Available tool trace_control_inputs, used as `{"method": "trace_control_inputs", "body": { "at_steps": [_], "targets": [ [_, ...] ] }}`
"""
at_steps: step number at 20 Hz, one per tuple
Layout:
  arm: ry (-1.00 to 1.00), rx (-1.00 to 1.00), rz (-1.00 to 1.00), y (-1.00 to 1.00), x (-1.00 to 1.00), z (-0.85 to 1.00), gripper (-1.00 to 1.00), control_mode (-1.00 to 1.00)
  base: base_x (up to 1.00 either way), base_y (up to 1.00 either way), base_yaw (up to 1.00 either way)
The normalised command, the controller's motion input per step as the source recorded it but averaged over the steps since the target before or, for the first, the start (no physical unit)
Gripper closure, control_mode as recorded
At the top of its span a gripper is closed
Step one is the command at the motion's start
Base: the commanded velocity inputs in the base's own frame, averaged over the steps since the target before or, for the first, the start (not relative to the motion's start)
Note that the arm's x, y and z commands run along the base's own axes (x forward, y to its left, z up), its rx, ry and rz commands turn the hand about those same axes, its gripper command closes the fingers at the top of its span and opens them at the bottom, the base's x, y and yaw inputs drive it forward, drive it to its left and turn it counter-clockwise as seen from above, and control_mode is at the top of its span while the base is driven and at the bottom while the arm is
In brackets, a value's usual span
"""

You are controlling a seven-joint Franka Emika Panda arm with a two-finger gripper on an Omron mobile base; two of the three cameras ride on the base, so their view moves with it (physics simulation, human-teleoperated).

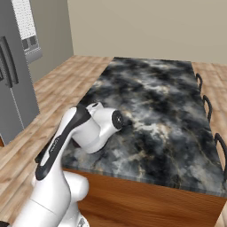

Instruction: Pick the juice, can, juice from the counter and place them in the open cabinet.

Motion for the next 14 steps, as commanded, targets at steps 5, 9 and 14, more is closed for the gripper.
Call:
{"method": "trace_control_inputs", "body": {
  "at_steps": [5, 9, 14],
  "targets": [
    [-0.01, 0.0, 0.04, 0.1, 0.18, 0.0, -1.0, -1.0, 0.0, 0.0, 0.0],
    [-0.02, 0.0, 0.07, 0.14, 0.13, 0.0, -1.0, -1.0, 0.0, 0.0, 0.0],
    [-0.04, 0.0, 0.08, 0.14, 0.09, -0.01, -1.0, -1.0, 0.0, 0.0, 0.0]
  ]
}}
